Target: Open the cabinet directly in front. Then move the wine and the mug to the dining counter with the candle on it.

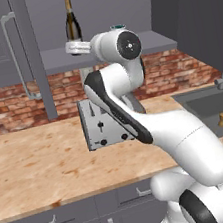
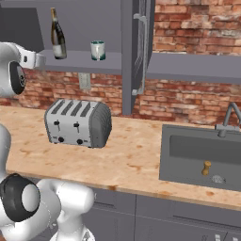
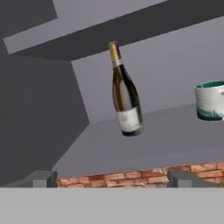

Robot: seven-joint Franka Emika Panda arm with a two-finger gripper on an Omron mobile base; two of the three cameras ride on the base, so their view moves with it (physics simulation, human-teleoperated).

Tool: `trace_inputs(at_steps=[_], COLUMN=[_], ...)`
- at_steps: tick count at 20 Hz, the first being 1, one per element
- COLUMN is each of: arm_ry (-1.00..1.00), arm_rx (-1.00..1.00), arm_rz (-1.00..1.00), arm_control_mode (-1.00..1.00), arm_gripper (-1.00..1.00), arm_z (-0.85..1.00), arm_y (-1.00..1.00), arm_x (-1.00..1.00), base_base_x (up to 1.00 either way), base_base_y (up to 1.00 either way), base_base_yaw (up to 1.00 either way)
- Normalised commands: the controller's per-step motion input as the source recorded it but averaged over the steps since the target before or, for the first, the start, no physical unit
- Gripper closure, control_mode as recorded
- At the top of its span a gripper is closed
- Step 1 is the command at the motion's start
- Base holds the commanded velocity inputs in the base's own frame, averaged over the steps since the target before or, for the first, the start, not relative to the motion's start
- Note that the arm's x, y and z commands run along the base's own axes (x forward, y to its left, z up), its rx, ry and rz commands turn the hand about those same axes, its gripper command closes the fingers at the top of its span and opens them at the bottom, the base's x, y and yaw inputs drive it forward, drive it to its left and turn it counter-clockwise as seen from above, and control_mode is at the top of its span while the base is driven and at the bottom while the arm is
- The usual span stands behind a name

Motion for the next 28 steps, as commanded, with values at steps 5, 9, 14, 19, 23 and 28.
trace_inputs(at_steps=[5, 9, 14, 19, 23, 28], arm_ry=[-0.03, 0.00, 0.08, 0.05, 0.01, -0.06], arm_rx=[-0.08, 0.00, 0.00, 0.00, 0.00, -0.06], arm_rz=[0.00, 0.00, 0.00, 0.00, 0.00, -0.01], arm_control_mode=[-1.00, -1.00, -1.00, -1.00, -1.00, -1.00], arm_gripper=[-1.00, -1.00, -1.00, -1.00, -1.00, -1.00], arm_z=[0.07, 0.04, 0.27, 0.28, 0.19, 0.00], arm_y=[-0.01, -0.02, -0.08, -0.15, -0.06, -0.10], arm_x=[-0.08, 0.16, 0.22, 0.19, 0.29, 0.13], base_base_x=[0.00, 0.00, 0.00, 0.00, 0.00, 0.00], base_base_y=[0.00, 0.00, 0.00, 0.00, 0.00, 0.00], base_base_yaw=[0.00, 0.00, 0.00, 0.00, 0.00, 0.00])
